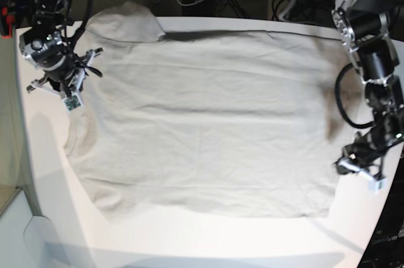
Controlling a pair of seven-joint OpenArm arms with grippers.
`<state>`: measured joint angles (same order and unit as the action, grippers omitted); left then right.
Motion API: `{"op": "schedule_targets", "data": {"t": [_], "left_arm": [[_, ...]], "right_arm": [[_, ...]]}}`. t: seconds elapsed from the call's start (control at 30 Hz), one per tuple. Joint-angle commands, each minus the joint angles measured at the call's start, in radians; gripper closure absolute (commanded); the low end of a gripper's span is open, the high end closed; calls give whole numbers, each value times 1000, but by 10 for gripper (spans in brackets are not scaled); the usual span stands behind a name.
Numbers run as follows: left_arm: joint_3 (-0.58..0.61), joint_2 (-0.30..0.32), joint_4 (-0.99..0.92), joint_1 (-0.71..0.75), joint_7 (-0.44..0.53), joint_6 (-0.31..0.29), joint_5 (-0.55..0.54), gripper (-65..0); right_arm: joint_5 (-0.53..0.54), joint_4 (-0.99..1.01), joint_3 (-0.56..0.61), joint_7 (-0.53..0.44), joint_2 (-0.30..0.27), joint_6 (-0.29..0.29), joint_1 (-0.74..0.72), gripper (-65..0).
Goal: Layout the t-shirt on the table in an organized manner, then fold the t-shirt properly
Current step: 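Press the left gripper onto the shirt's side edge and smooth it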
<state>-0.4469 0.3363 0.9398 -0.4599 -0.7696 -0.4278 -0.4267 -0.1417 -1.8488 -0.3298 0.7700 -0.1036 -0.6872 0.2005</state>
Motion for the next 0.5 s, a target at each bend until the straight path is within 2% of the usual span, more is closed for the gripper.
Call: {"op": "schedule_targets", "data": {"t": [0.0,0.1,0.2,0.37,0.47], "left_arm": [[30,1,-18,-38,55,-9,5,-2],[121,-22,-135,-73,180,-3,62,-2],[190,-33,-268,-122,259,-1,113,-1],[234,-36,-523,-214,376,-1,223,-1],[231,-36,-574,-224,431,1,271,-1]], "right_arm": [[3,-24,-13,-16,-9,-11,-5,-17],[3,-32,-16,-16,-3,-11,-3,-17],[1,-36,-21,-16,-5,-11,-3,-17],[1,-36,-22,-16,-8,-11,-8,-17],[1,-36,-22,-16,-8,-11,-8,-18]]}}
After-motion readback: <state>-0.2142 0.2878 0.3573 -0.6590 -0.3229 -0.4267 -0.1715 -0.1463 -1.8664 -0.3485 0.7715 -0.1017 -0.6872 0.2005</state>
